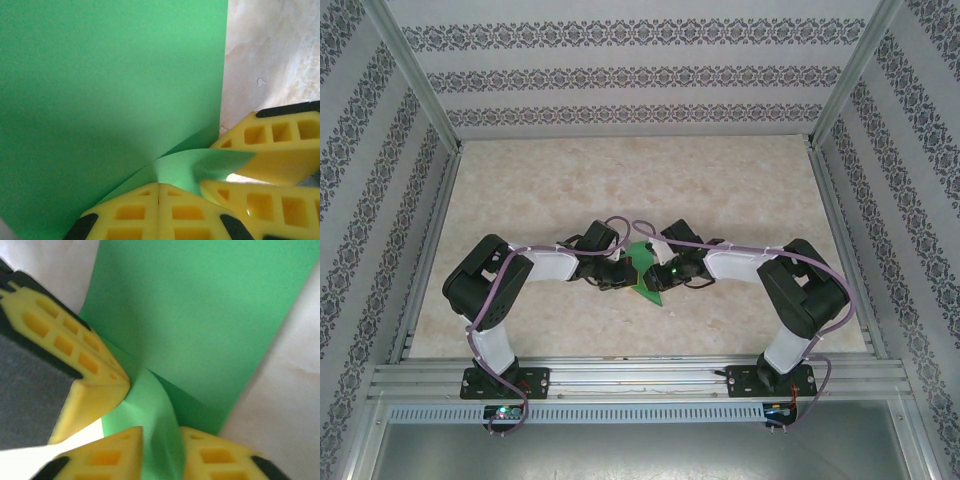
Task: Fold a paper plane with a square sheet of paper (fold left side to right side)
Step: Third fold the triangle at the center of the table.
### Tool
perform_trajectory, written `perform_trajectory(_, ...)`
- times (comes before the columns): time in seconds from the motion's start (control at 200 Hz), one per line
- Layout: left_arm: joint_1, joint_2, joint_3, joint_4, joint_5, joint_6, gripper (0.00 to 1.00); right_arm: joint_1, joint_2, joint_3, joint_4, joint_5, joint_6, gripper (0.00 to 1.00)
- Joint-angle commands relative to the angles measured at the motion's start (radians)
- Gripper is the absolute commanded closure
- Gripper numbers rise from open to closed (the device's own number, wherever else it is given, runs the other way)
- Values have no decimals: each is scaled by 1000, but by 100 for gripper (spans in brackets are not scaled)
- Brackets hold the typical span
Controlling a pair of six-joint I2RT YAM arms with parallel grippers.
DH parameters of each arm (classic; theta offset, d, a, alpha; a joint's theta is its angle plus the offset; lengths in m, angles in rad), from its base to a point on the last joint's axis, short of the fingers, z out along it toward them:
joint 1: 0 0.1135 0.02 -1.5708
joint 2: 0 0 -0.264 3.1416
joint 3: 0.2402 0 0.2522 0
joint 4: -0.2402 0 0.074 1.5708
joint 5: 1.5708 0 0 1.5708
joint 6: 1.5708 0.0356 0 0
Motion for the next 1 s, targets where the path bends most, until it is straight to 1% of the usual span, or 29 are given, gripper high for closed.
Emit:
perform_trajectory(0.0, -12, 54, -20, -111, -76, 7, 99, -31, -52, 28, -58, -20, 18, 64)
perform_trajectory(0.035, -12, 57, -21, -108, -73, 5, 99, -39, -72, 25, -63, -25, 23, 61)
perform_trajectory(0.105, -12, 63, -24, -95, -67, -3, 99, -59, -113, 9, -74, -40, 38, 58)
perform_trajectory(0.22, -12, 70, -23, -88, -64, -7, 99, -83, -184, -28, -99, -83, 71, 58)
perform_trajectory(0.3, -12, 70, -20, -88, -62, -5, 99, -82, -213, -49, -108, -152, 110, 65)
perform_trajectory(0.375, -12, 68, -18, -86, -62, -7, 99, -72, -207, -70, -96, -242, 171, 77)
perform_trajectory(0.46, -12, 70, -15, -88, -65, -7, 99, -52, -173, -72, -95, -288, 214, 87)
perform_trajectory(0.54, -12, 73, -14, -84, -62, -8, 99, -25, -136, -68, -94, -286, 222, 93)
perform_trajectory(0.749, -12, 72, -14, -82, -62, -10, 99, 3, -61, -42, -87, -254, 227, 93)
perform_trajectory(0.999, -12, 68, -12, -91, -64, -6, 99, 5, -30, -46, -95, -217, 236, 93)
